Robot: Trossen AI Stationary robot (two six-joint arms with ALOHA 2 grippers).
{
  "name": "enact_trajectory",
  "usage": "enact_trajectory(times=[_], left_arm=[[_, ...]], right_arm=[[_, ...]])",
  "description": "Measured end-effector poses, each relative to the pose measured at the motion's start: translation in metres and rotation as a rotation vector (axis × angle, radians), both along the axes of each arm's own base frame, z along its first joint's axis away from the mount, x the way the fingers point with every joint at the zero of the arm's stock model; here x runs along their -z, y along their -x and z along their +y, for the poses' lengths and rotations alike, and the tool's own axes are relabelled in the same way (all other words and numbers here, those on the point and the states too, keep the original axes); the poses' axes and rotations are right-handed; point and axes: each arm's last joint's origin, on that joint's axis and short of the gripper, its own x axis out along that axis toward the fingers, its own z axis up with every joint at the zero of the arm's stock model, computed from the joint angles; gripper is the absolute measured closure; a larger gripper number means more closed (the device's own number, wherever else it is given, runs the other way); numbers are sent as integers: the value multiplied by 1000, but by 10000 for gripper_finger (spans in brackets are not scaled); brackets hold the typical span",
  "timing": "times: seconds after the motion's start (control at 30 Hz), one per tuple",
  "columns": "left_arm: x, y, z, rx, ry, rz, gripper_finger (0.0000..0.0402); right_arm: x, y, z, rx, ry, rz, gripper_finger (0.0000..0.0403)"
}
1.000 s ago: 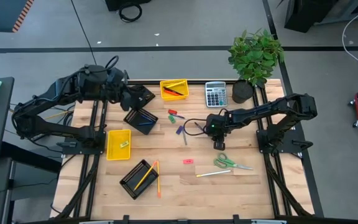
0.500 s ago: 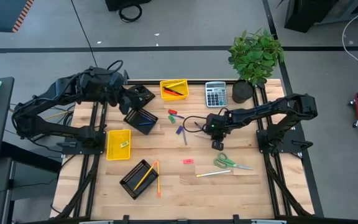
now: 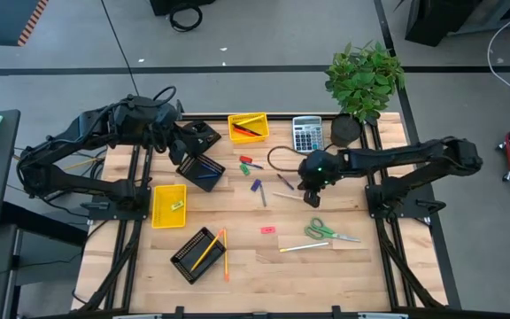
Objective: Sort crayons/erasers/pens/pencils in bins
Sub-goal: Put the light pink pen into the top yellow basket
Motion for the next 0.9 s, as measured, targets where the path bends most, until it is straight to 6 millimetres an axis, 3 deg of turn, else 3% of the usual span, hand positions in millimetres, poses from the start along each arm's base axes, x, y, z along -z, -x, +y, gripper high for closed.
enact_trajectory(times=[0.23, 0.47, 0.7, 0.9], left_arm=[[0, 0, 0, 37, -53, 21, 294], [0, 0, 0, 36, -53, 21, 294], [0, 0, 0, 37, -53, 23, 294], [3, 2, 0, 37, -44, 53, 294]], right_arm=[[-9, -9, -3, 83, 22, -122, 394], [18, -15, -2, 21, 41, 37, 394], [40, -29, -1, -13, -27, 55, 392], [59, -35, -1, 54, -93, 125, 355]])
